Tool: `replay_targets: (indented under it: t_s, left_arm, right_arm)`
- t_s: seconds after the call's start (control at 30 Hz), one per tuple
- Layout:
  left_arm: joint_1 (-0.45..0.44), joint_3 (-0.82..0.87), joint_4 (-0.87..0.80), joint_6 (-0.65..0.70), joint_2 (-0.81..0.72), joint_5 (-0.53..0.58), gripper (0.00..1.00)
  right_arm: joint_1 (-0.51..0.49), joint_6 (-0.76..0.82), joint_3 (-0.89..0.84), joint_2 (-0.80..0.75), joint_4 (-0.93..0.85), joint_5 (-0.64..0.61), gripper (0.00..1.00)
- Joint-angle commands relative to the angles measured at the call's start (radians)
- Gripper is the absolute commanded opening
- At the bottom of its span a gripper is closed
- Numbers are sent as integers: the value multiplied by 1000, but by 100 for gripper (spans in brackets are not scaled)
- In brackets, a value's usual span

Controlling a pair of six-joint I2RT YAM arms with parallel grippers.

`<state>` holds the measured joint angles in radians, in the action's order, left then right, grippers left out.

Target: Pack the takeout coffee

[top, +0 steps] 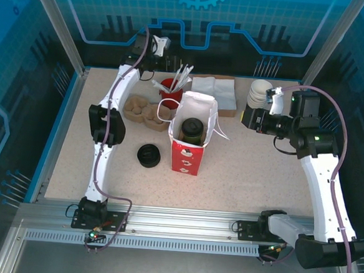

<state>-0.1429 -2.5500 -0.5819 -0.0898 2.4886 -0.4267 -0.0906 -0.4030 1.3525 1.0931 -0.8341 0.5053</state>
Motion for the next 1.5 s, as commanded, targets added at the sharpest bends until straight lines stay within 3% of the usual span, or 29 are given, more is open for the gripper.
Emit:
replay_targets:
  t_s: [0.0, 0.5, 0.9, 1.47]
  left_arm:
    - [-14, -34, 36, 53, 25, -30, 73]
    - [-30, -38, 51, 71, 64, -29, 65]
    - [-35, -33, 40, 77, 40, -26, 43]
    - [-35, 0, 25, 90, -32, 21, 28]
  right_arm:
    - [-18, 3, 1, -2, 21, -8, 41]
    - [-22, 31, -37, -13, 14, -10, 42]
    - [-22, 37, -57, -13, 20, 2, 43]
    - [-22, 45, -72, -25, 17, 8, 44]
